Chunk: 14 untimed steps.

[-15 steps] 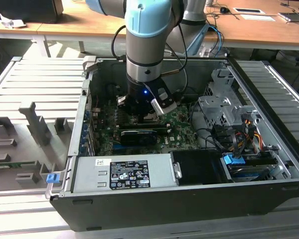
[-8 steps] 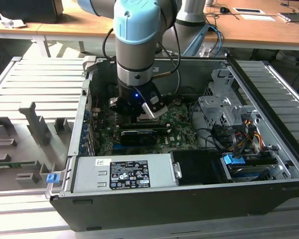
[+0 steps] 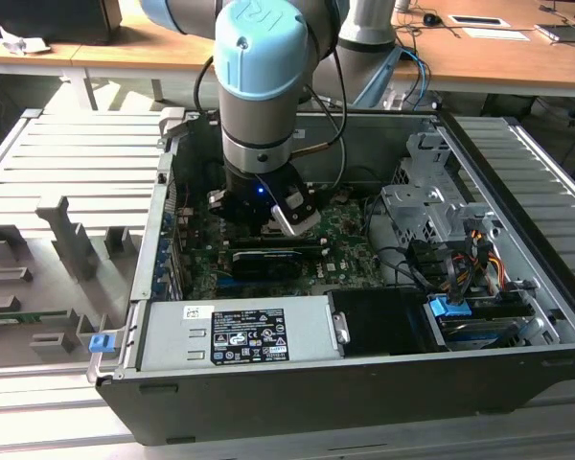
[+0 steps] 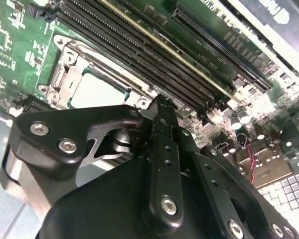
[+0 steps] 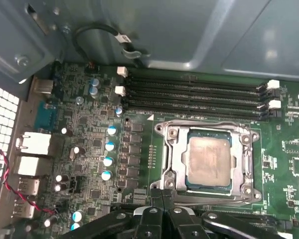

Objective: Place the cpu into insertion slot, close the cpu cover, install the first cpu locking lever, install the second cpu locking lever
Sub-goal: 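Install the second cpu locking lever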

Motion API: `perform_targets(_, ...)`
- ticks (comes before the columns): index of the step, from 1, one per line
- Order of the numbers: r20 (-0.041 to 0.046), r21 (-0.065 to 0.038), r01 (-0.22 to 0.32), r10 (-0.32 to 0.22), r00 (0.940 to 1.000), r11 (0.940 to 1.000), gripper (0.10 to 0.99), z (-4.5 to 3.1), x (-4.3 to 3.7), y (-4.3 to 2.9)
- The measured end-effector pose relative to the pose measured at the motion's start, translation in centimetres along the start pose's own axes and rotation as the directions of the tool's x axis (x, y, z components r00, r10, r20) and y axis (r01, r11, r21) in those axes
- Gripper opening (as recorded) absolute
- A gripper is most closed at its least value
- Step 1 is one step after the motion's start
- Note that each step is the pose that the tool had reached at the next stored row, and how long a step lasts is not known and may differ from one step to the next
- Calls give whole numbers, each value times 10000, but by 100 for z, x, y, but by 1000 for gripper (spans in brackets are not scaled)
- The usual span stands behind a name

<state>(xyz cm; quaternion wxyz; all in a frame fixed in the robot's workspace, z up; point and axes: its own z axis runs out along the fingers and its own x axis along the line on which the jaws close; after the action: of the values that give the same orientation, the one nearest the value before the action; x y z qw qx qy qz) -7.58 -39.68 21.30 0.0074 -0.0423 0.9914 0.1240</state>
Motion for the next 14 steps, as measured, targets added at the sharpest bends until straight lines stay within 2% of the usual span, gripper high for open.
perform_targets(2,9,-87,0,0,10000,10000,106,19,6,-47)
perform_targets(4,12,-130,0,1,10000,9999,106,35,11,-69)
perform_targets(6,19,-216,0,1,10000,9998,106,47,16,-87)
perform_targets(11,48,-555,-1,4,10000,9985,106,74,28,-116)
perform_targets(14,61,-710,-1,6,10000,9975,106,93,31,-130)
